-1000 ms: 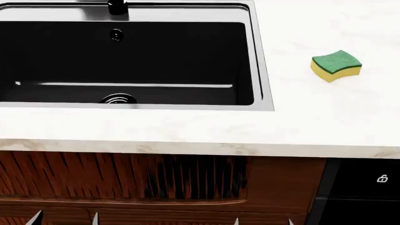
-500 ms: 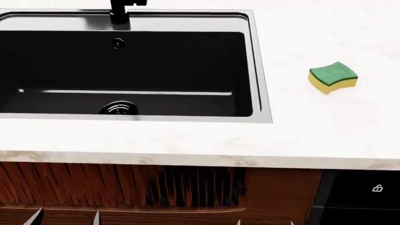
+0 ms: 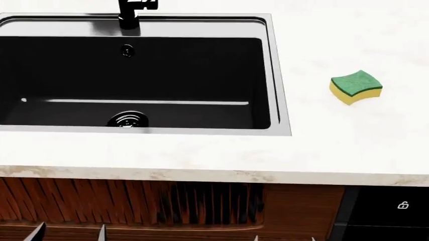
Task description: Pick the pan and sponge and place them into the sink. Then turn on the water.
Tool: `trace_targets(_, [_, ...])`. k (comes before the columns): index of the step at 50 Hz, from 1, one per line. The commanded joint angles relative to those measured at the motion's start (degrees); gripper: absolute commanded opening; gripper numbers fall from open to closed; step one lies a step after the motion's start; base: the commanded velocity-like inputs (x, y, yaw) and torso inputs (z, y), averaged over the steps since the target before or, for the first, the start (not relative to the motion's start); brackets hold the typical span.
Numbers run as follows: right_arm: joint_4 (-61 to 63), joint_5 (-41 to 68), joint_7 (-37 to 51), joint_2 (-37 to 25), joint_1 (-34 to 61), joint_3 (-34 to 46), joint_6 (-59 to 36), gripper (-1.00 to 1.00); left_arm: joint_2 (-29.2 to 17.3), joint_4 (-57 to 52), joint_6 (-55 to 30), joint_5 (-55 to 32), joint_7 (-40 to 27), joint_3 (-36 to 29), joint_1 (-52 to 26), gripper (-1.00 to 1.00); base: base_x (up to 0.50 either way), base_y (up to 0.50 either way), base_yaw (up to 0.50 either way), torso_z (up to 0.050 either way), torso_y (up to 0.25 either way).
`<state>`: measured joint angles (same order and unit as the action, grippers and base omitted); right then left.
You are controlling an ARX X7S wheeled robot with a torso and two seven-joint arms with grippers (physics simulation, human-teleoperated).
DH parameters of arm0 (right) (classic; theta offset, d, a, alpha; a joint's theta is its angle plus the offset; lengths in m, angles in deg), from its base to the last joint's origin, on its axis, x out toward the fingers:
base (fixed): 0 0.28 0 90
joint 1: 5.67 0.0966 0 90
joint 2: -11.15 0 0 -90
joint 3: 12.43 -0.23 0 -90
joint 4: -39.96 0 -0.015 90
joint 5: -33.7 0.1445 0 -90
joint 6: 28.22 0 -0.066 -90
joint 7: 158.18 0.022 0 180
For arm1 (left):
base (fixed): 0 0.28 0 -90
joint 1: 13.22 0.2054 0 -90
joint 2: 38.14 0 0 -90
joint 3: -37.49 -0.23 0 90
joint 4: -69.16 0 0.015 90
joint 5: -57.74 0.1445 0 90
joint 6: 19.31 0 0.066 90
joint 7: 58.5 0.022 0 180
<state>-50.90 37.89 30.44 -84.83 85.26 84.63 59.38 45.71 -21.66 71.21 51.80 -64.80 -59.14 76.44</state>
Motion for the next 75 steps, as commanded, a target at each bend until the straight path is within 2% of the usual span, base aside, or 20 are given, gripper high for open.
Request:
trace_targets(1, [-0.22, 0.92, 0.52, -0.56, 0.13, 0.68, 0.33, 1.00, -0.48, -0.78, -2.04, -0.61, -0.92, -1.06, -0.14, 1.00, 0.00, 0.00, 0.00, 0.000, 0.000])
trace_targets(12, [2.22, 3.45, 1.35, -0.66, -0.14, 0.08, -1.10, 1.00, -0.96, -3.29, -3.44, -1.00, -2.75, -1.07, 0.17, 1.00, 0.00, 0.00, 0.00, 0.000, 0.000])
trace_targets(16, [5.23, 2.71, 2.23, -1.52, 1.19, 0.86, -6.79, 1.00, -1.46, -5.45, -6.92, -1.69, -3.53, -0.76, -0.38, 1.00, 0.00, 0.00, 0.00, 0.000, 0.000])
trace_targets(17, [7.54, 2.32, 1.93, -2.36, 2.15, 1.65, -10.65, 1.00, -1.67, -5.49, -11.05, -0.85, -4.58, -1.06, -1.71, 1.00, 0.00, 0.00, 0.00, 0.000, 0.000])
trace_targets(21, [17.29, 4.15, 2.47, -3.95, 5.23, 0.33, -20.62, 1.00, -2.26, -9.80, -16.44, -3.21, -4.07, -0.69, -3.94, 1.00, 0.00, 0.00, 0.00, 0.000, 0.000])
trace_targets(24, [24.98, 3.19, 3.49, -6.11, 8.32, 0.96, -30.58, 1.00, -3.80, -17.87, -25.17, -4.79, -3.88, -1.06, -6.24, 1.00, 0.00, 0.00, 0.00, 0.000, 0.000])
trace_targets(27, [30.37, 6.65, 2.67, -6.57, 9.16, -1.87, -34.19, 1.00, -4.87, -24.13, -31.82, -6.85, -3.79, -0.81, -8.61, 1.00, 0.00, 0.00, 0.00, 0.000, 0.000])
trace_targets(29, [35.86, 8.53, 2.64, -8.13, 11.31, -3.77, -40.84, 1.00, -6.17, -27.54, -37.68, -8.33, -3.58, -0.08, -11.71, 1.00, 0.00, 0.00, 0.00, 0.000, 0.000])
trace_targets(32, [41.75, 11.36, 3.06, -10.51, 16.71, -7.17, -53.37, 1.00, -6.71, -27.53, -42.00, -9.27, -3.80, 0.76, -16.55, 1.00, 0.00, 0.00, 0.00, 0.000, 0.000])
trace_targets(36, [45.39, 15.12, 2.09, -12.14, 22.99, -11.99, -63.21, 1.00, -7.65, -31.53, -54.63, -11.70, -5.40, 2.76, -24.57, 1.00, 0.00, 0.00, 0.00, 0.000, 0.000])
trace_targets(37, [46.36, 15.18, 2.55, -13.53, 25.19, -11.22, -67.10, 1.00, -8.18, -32.06, -56.69, -12.46, -4.75, 2.42, -26.36, 1.00, 0.00, 0.00, 0.00, 0.000, 0.000])
trace_targets(41, [47.99, 19.25, 0.19, -13.91, 29.34, -16.67, -74.19, 1.00, -8.48, -31.69, -62.55, -14.63, -4.38, 4.41, -31.85, 1.00, 0.00, 0.00, 0.00, 0.000, 0.000])
trace_targets(42, [47.66, 20.01, -0.23, -12.49, 28.59, -19.52, -74.39, 1.00, -8.80, -32.48, -63.42, -15.00, -4.37, 4.89, -31.36, 1.00, 0.00, 0.00, 0.00, 0.000, 0.000])
trace_targets(47, [49.28, 19.03, 0.10, -14.66, 25.20, -17.07, -73.33, 1.00, -9.82, -32.09, -63.01, -14.67, -4.19, 4.28, -28.94, 1.00, 0.00, 0.00, 0.00, 0.000, 0.000])
trace_targets(49, [50.07, 18.78, -0.18, -13.76, 21.18, -18.21, -70.02, 1.00, -9.54, -33.42, -63.27, -15.17, -4.62, 5.81, -26.97, 1.00, 0.21, 0.00, 0.00, 0.000, 0.000])
trace_targets(51, [50.23, 19.20, -0.51, -14.15, 20.94, -18.58, -70.84, 1.00, -9.64, -33.43, -62.71, -14.80, -4.75, 4.99, -26.26, 1.00, 0.37, 0.00, 0.00, 0.000, 0.000])
trace_targets(52, [50.42, 20.24, -2.42, -12.29, 17.40, -21.72, -66.69, 1.00, -10.48, -34.74, -61.95, -15.01, -4.23, 5.76, -24.82, 1.00, 0.48, 0.00, 0.00, 0.000, 0.000])
trace_targets(54, [50.32, 20.03, -2.44, -12.43, 16.68, -21.90, -66.02, 1.00, -10.45, -34.99, -62.26, -15.19, -4.37, 6.04, -25.02, 1.00, 0.48, 0.00, 0.00, 0.000, 0.000])
trace_targets(75, [49.30, 20.26, -1.66, -13.50, 17.54, -20.40, -66.96, 1.00, -10.01, -33.99, -60.63, -15.09, -5.13, 5.60, -23.67, 1.00, 0.44, 0.00, 0.00, 0.000, 0.000])
